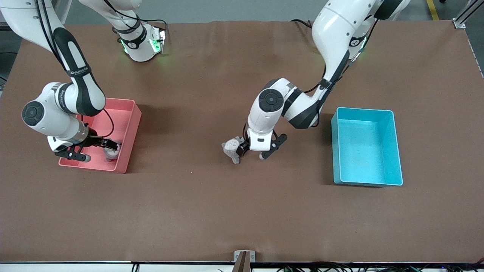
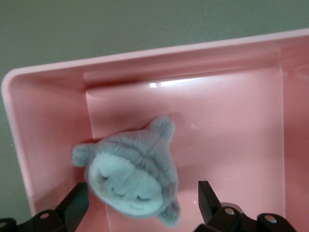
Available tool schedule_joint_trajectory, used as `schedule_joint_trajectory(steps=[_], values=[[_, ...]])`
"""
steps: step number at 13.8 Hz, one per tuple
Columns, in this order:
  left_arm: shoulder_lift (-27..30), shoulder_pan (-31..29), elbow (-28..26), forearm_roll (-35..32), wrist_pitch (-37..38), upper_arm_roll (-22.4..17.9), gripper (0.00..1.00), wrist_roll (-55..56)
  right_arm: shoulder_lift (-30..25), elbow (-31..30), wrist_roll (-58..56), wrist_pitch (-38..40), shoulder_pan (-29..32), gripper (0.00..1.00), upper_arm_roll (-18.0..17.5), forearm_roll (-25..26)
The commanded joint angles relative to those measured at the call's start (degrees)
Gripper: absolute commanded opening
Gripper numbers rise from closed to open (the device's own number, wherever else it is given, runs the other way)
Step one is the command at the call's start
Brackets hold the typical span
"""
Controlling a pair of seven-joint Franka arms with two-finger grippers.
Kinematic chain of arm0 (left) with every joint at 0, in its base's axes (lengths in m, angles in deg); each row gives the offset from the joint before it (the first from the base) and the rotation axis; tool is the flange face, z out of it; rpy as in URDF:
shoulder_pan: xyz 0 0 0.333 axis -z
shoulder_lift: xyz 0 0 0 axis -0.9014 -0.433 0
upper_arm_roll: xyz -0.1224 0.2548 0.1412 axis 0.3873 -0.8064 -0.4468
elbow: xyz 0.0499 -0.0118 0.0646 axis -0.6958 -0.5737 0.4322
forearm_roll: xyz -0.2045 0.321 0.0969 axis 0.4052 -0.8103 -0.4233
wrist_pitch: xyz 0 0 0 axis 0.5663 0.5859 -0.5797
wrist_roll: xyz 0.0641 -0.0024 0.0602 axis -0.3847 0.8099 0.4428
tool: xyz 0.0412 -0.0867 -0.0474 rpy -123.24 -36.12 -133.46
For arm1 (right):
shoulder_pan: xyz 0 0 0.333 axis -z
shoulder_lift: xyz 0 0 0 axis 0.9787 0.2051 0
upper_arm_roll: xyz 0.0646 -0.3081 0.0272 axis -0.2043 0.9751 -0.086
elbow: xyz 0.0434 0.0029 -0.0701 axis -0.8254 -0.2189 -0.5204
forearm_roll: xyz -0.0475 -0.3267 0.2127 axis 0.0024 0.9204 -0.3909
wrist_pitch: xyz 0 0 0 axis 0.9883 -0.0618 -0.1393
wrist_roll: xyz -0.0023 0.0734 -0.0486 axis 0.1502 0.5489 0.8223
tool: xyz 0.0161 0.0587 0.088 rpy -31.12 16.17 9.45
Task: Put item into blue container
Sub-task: 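Grasp the plush with the left gripper while the right gripper grasps another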
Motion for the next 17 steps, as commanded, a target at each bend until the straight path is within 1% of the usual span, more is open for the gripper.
schedule_joint_trajectory(steps=[1, 2, 4, 6, 7, 9, 12, 13, 14, 16, 17], values=[[-3.84, 2.01, 2.4, -0.74, -4.4, -0.84, 1.0, 7.37, 2.29, 1.08, -1.39, -2.5, 0.63, 1.0, -0.3, -0.85], [-4.28, 2.28, 2.4, -0.91, -5.9, -0.84, 1.0, 9.58, 2.99, 1.44, -1.39, -3.03, 0.63, 1.0, -0.3, -0.85], [-4.46, 3.94, 2.22, -1.0, -6.0, -0.84, 1.0, 10.47, 3.62, 2.31, -1.39, -3.04, 0.63, 1.0, -0.3, -0.76], [-5.51, 4.3, 2.31, -1.17, -6.18, -0.93, 1.0, 11.27, 4.49, 3.19, -1.47, -3.12, 0.81, 1.0, -0.3, -0.76], [-5.87, 4.56, 2.31, -1.17, -6.18, -1.1, 0.96, 11.27, 5.02, 3.54, -1.47, -3.12, 0.81, 1.0, -0.3, -0.76], [-6.22, 4.56, 2.31, -1.17, -6.27, -1.11, 0.67, 11.27, 5.2, 3.55, -1.39, -3.48, 0.81, 1.0, -0.3, -0.84], [-6.22, 4.48, 2.31, -1.35, -6.18, -1.54, 0.19, 9.78, 5.46, 3.46, -1.3, -3.39, 0.72, 1.0, -0.3, -0.93], [-5.79, 4.56, 2.31, -1.7, -5.92, -2.15, 0.07, 8.9, 5.55, 3.46, -1.3, -3.39, 0.72, 1.0, -0.3, -1.02], [-5.09, 4.56, 2.31, -5.01, -4.43, -2.77, 0.0, 8.55, 5.64, 3.46, -1.21, -3.39, 0.63, 1.0, -0.3, -1.2], [-3.16, 3.78, 2.4, -11.87, 1.09, -2.69, 0.0, 8.37, 5.55, 3.46, -1.21, -3.13, 0.63, 0.95, -0.39, -1.2], [-2.28, 3.42, 2.31, -13.2, 2.16, -2.77, 0.0, 8.28, 5.55, 3.46, -1.12, -2.95, 0.55, 0.92, -0.39, -1.2]])
